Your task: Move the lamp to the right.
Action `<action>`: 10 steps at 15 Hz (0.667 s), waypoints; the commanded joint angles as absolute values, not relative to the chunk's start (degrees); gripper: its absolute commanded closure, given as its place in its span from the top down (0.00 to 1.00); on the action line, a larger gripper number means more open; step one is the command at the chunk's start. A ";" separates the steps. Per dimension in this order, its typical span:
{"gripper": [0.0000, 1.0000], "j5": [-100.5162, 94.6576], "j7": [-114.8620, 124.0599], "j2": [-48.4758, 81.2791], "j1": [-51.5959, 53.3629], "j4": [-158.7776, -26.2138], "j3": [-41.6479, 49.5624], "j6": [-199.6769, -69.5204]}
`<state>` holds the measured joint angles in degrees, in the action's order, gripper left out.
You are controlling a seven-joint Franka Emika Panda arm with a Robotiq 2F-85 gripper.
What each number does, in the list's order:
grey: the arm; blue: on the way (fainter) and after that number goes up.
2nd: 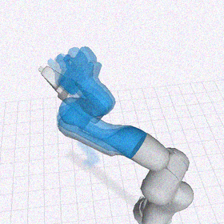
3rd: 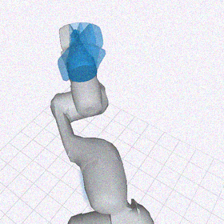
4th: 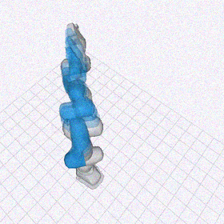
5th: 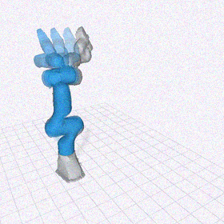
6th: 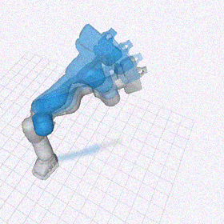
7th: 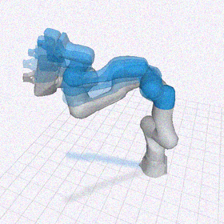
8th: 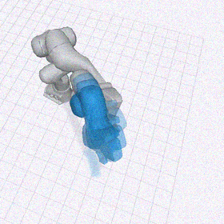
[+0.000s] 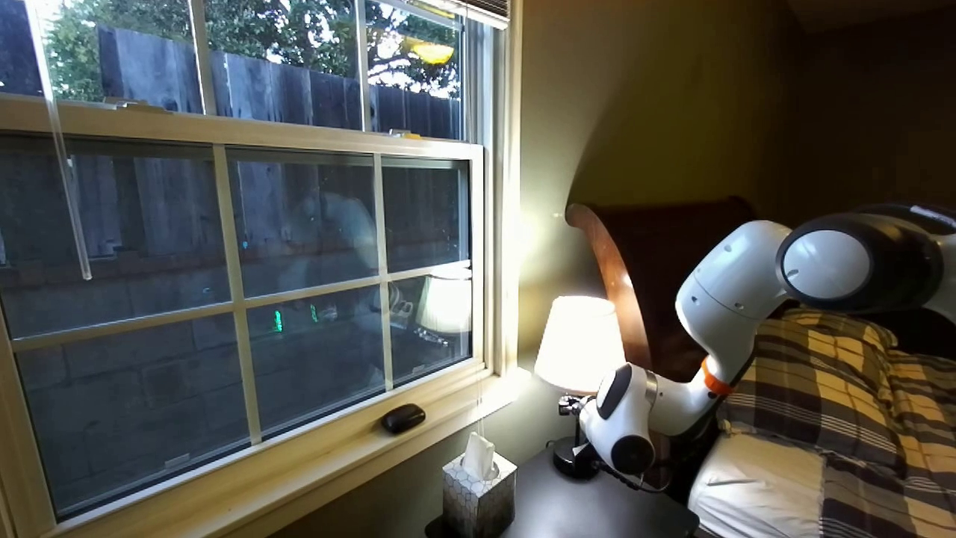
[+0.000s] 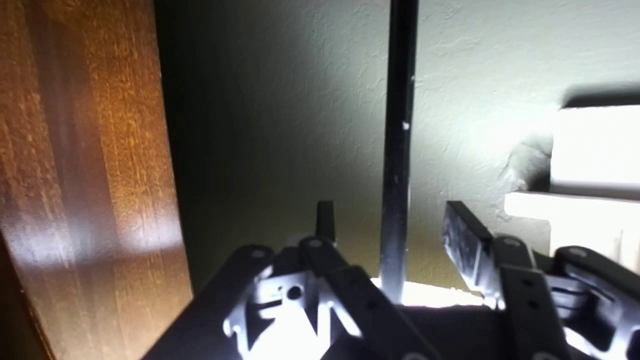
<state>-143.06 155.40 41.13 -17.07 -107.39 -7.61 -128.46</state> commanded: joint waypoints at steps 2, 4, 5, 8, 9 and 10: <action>0.98 -140.76 156.57 40.39 -15.67 -107.98 -6.09 -130.87; 1.00 -139.89 156.23 40.29 -15.60 -108.29 -6.09 -131.87; 1.00 -139.06 155.90 40.22 -15.59 -108.54 -6.11 -132.55; 1.00 -136.62 154.87 40.06 -15.51 -109.25 -6.05 -134.87; 1.00 -135.48 154.26 39.93 -15.53 -109.61 -6.01 -135.84; 0.99 -134.77 154.00 39.98 -15.56 -109.70 -5.98 -136.75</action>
<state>-137.56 154.67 41.05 -16.28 -108.25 -7.06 -133.65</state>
